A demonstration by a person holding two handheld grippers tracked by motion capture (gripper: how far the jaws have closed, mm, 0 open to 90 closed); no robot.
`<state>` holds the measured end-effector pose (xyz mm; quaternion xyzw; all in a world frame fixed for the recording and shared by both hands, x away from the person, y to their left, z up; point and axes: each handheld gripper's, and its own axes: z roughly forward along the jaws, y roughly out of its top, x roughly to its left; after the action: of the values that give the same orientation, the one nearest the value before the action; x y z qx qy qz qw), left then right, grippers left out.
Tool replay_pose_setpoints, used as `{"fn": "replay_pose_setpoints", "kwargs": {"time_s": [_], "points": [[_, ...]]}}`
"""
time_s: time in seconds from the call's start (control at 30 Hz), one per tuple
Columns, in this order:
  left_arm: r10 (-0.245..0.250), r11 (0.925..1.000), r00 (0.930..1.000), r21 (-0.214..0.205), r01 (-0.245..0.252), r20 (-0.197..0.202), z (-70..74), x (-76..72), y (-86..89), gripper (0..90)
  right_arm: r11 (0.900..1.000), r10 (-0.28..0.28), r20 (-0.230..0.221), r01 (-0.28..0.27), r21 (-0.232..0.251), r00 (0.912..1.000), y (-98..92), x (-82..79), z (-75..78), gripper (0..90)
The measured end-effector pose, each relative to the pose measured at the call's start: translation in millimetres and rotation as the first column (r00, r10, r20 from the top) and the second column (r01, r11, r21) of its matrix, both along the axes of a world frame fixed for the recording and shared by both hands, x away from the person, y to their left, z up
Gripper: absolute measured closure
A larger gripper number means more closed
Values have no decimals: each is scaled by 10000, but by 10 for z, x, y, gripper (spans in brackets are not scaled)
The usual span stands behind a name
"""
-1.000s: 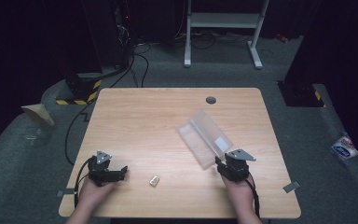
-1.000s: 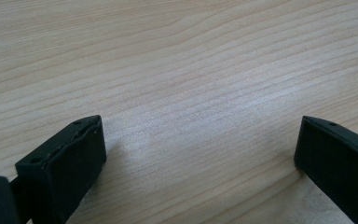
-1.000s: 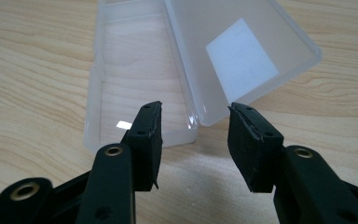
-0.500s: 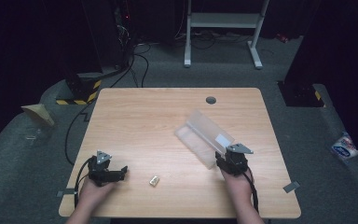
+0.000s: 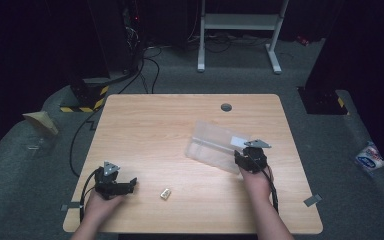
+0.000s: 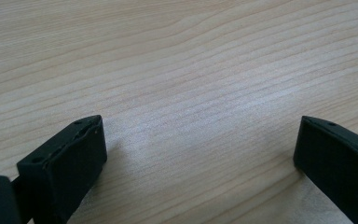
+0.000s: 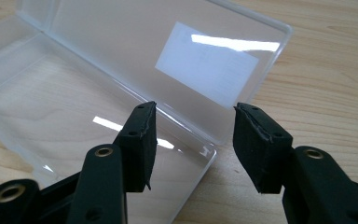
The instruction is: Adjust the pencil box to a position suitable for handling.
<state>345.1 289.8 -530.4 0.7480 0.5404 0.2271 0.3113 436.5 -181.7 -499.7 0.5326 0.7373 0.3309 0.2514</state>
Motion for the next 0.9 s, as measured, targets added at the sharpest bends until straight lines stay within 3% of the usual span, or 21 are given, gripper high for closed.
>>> {"fn": "replay_pose_setpoints", "kwargs": {"time_s": [0.2,0.37,0.63,0.9], "points": [[-16,10000,10000,17,16,7,1,0,1,29,9999,-74,-10,74,151,10000,-78,-96,7,489],[-19,10000,10000,2,19,9,0,0,0,30,9987,-182,-305,196,460,9994,-110,-168,-30,520],[-31,10000,10000,8,31,24,0,3,0,31,9988,-50,-766,88,482,9971,-112,-234,-118,704],[-30,10000,10000,19,30,45,-1,1,0,33,9991,129,-707,-99,421,9974,-38,-225,-130,753]]}}
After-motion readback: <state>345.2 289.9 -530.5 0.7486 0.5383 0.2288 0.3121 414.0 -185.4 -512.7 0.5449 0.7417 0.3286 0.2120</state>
